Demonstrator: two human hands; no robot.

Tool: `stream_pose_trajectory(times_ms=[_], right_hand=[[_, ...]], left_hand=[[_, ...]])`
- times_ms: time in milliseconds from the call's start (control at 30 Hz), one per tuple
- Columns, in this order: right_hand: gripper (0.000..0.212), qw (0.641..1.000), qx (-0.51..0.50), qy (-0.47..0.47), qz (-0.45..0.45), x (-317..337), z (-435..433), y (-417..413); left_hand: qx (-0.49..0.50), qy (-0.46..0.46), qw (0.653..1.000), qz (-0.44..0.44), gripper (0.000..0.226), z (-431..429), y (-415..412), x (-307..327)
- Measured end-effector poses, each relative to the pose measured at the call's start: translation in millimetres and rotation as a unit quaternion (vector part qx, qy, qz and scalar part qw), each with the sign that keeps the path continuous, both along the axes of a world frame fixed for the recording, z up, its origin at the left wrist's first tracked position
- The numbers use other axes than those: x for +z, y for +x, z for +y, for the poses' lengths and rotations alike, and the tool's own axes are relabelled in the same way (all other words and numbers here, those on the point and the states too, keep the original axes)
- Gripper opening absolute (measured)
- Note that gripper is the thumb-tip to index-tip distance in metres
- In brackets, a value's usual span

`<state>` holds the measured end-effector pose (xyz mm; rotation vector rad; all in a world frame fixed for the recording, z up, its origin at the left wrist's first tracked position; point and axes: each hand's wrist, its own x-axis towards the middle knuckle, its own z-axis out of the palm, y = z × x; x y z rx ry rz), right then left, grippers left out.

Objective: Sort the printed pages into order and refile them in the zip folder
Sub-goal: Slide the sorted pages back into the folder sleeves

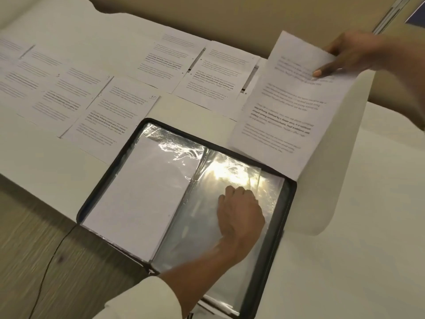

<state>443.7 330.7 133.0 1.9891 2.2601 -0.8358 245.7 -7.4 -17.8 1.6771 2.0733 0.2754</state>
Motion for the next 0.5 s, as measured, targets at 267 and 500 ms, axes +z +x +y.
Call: stream_pose_trajectory(times_ms=[267,500], right_hand=[[0.024,0.998,0.0,-0.06,-0.006,1,15,-3],[0.023,0.994,0.023,-0.098,-0.029,-16,25,-11]], left_hand=[[0.003,-0.012,1.0,-0.009,0.013,3,7,8],[-0.012,-0.01,1.0,-0.015,0.039,5,14,2]])
